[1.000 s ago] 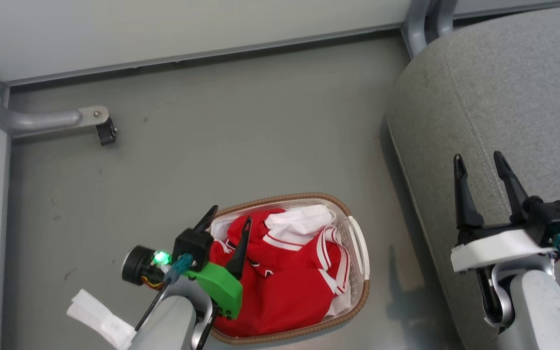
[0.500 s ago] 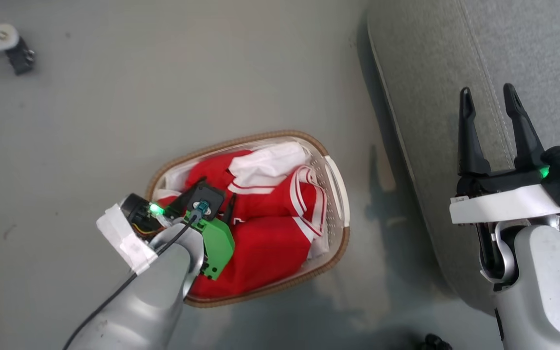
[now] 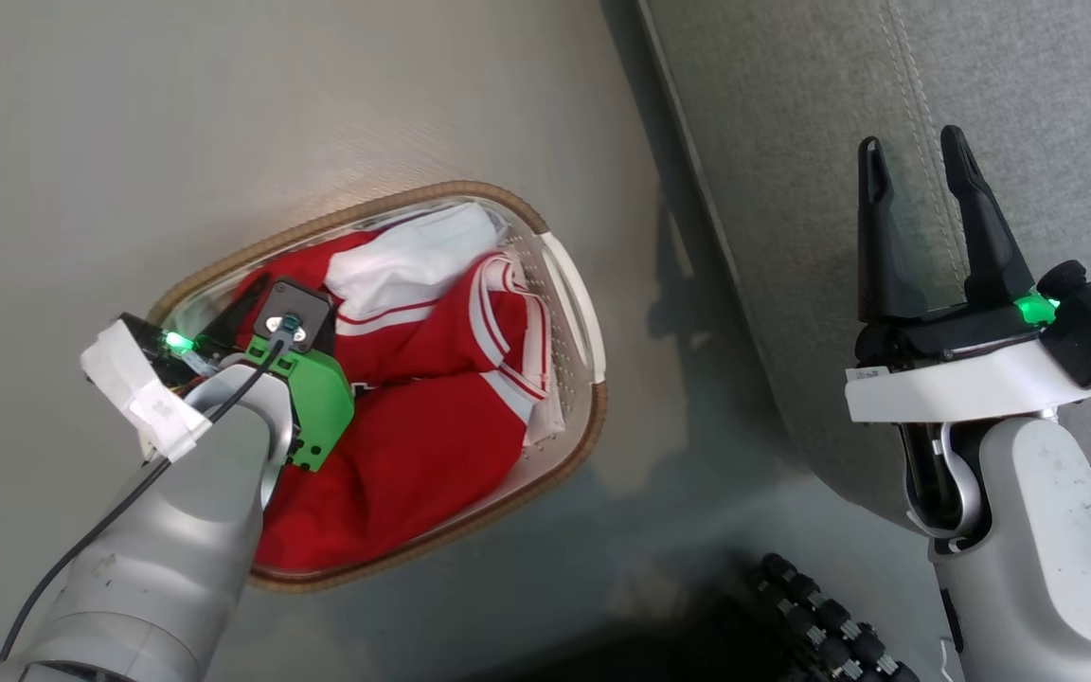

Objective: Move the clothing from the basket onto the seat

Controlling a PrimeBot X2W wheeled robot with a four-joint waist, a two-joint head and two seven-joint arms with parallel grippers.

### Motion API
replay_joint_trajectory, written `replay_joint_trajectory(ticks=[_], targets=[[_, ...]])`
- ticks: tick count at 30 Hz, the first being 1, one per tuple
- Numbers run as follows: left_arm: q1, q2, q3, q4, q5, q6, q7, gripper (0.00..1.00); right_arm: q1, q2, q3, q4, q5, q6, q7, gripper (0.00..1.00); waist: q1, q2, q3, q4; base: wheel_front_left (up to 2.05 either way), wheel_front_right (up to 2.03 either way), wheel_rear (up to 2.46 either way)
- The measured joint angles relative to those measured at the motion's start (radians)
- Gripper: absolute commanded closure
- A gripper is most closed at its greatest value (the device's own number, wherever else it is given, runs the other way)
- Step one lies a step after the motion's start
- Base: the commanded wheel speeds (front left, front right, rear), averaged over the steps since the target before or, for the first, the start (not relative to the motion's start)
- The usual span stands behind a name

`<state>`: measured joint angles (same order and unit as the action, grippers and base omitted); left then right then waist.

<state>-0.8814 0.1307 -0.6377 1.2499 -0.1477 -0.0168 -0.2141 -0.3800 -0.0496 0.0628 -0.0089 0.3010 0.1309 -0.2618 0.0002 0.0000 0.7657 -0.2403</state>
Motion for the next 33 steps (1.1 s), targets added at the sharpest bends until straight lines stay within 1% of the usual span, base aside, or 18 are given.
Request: replay_joint_trajectory(ticks=[4,5,6,7,8,11,12,16,26,28,33], targets=[[-0.005,0.008,0.002,0.013,-0.011,0.002,0.001,0.0,0.0,0.0,0.014,-0.002,0.009,0.0,0.0,0.0,0.0,0.0,0.027,-0.033,0.0,0.0,0.0],[-0.005,0.009,0.002,0.016,-0.016,0.002,0.006,0.03,0.0,0.0,0.016,-0.002,0.011,0.0,0.0,0.0,0.0,0.0,0.032,-0.039,0.0,0.0,0.0],[-0.005,0.009,0.002,0.018,-0.019,0.0,0.012,0.2,0.0,0.0,0.017,-0.002,0.012,0.0,0.0,0.0,0.0,0.0,0.035,-0.044,0.0,0.0,0.0],[-0.005,0.009,0.001,0.02,-0.019,-0.001,0.02,0.43,0.0,0.0,0.019,-0.002,0.014,0.0,0.0,0.0,0.0,0.0,0.038,-0.05,0.0,0.0,0.0],[-0.005,0.008,-0.001,0.021,-0.021,-0.001,0.021,0.59,0.0,0.0,0.02,-0.002,0.015,0.0,0.0,0.0,0.0,0.0,0.04,-0.054,0.0,0.0,0.0],[-0.003,0.003,-0.004,0.025,-0.028,-0.007,0.023,0.95,0.0,0.0,0.021,-0.002,0.015,0.0,0.0,0.0,-0.0001,0.0,0.039,-0.058,0.0,0.0,0.0],[-0.001,-0.001,-0.005,0.026,-0.028,-0.008,0.018,1.0,0.0,0.001,0.02,-0.002,0.015,0.0,0.0,0.0,-0.0001,0.0,0.037,-0.057,0.0,0.0,0.0],[0.014,-0.023,-0.007,0.026,-0.039,-0.018,-0.003,1.0,0.0,0.0,0.012,0.004,0.013,0.0,0.0,0.0,-0.0001,0.0,0.022,-0.048,0.0,0.0,0.0],[0.087,-0.035,-0.013,-0.036,-0.059,-0.042,-0.044,1.0,0.021,0.001,0.015,0.043,-0.013,0.0,0.0,0.0,-0.0001,0.0,-0.066,-0.008,0.0,0.0,0.0],[0.109,-0.033,-0.014,-0.067,-0.062,-0.044,-0.045,1.0,0.031,0.001,0.013,0.054,-0.021,0.0,0.0,0.0,-0.0001,0.0,-0.091,0.0,0.0,0.0,0.0],[0.17,-0.014,-0.017,-0.204,-0.06,-0.044,-0.05,1.0,0.067,0.001,0.007,0.081,-0.043,0.0,0.0,0.0,-0.0002,0.0,-0.166,0.024,0.0,0.0,0.0]])
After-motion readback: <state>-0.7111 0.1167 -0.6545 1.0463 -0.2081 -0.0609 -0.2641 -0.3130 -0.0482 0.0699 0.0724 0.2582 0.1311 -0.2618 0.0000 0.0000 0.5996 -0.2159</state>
